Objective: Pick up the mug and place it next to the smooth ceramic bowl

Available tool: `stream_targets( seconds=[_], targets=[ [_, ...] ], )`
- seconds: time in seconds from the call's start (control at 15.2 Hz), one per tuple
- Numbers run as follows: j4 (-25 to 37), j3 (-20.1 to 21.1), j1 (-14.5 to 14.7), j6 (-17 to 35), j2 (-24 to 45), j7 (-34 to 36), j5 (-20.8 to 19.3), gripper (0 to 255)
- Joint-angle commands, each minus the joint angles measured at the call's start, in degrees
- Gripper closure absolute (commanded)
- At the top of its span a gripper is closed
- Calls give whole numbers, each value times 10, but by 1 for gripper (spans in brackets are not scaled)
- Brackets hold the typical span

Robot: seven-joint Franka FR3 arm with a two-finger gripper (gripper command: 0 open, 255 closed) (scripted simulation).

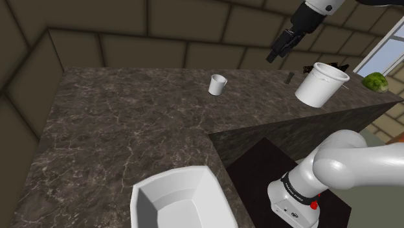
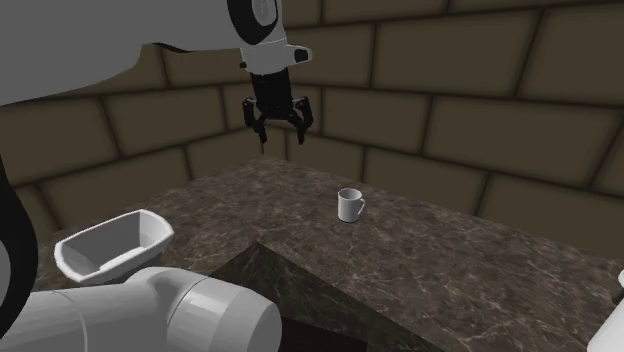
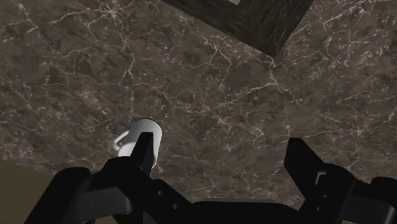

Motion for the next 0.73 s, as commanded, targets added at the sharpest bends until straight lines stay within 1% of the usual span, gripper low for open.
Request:
stream_targets(
  seconds=[0.0,0.33,0.66],
  targets=[
    [0,0,0,0,0,0,0,0],
    [-10,-9,-7,79,79,-8,-9,0],
    [-2,-17,-13,151,171,-14,-17,0]
  ],
)
